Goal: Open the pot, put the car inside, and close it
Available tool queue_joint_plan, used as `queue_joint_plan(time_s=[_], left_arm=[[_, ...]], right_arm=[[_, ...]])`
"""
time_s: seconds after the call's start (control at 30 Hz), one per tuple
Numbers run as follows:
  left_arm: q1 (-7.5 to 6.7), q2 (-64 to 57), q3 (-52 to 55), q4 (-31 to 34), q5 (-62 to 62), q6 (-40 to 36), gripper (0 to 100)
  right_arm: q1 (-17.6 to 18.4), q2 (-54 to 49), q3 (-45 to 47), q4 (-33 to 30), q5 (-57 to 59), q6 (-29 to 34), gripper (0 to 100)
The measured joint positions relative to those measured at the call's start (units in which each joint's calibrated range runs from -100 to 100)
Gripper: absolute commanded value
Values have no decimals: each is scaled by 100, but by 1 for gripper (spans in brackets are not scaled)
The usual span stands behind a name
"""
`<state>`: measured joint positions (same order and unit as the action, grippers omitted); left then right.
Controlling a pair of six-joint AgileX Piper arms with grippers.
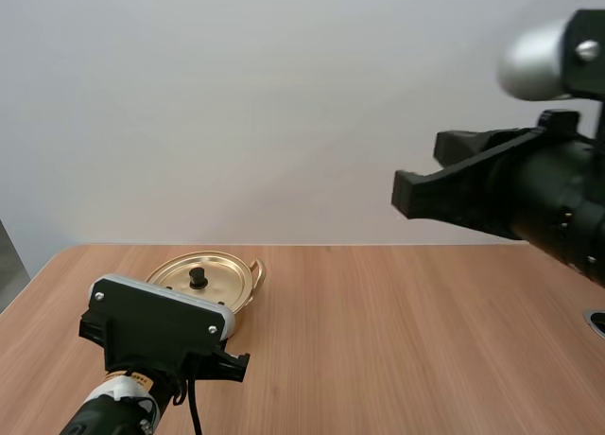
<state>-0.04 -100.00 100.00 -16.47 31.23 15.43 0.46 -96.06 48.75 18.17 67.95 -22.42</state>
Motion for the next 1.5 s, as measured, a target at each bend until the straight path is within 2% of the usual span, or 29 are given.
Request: queue_joint_plan(time_s=[0.13, 0.27, 0.33, 0.37, 0.47, 0.57, 0.6, 1.0, 1.13, 1.4, 1.5], left_arm=[[0, 0, 0, 0, 0, 0, 89], [0, 0, 0, 0, 0, 0, 89], [0, 0, 0, 0, 0, 0, 89], [0, 0, 0, 0, 0, 0, 89], [0, 0, 0, 0, 0, 0, 89], [0, 0, 0, 0, 0, 0, 89], [0, 0, 0, 0, 0, 0, 89], [0, 0, 0, 0, 0, 0, 89], [0, 0, 0, 0, 0, 0, 89], [0, 0, 0, 0, 0, 0, 89], [0, 0, 0, 0, 0, 0, 89]], right_arm=[[-205, -378, 559, -54, -633, 341, 1], [-212, -394, 1345, -526, -1168, 662, 35], [-212, -394, 1718, -848, -1657, 665, 44], [-212, -394, 1929, -1028, -1939, 665, 45], [-122, -394, 2559, -1527, -2751, 665, 37], [-33, -394, 3152, -1936, -3228, 665, 6], [-25, -394, 3360, -2006, -3400, 665, 0], [58, -394, 4988, -1772, -4330, 686, 0], [82, -394, 5125, -1675, -4762, 718, 0], [107, -394, 5125, -2161, -3946, 1617, 0], [107, -394, 5125, -2188, -3760, 1734, 0]])
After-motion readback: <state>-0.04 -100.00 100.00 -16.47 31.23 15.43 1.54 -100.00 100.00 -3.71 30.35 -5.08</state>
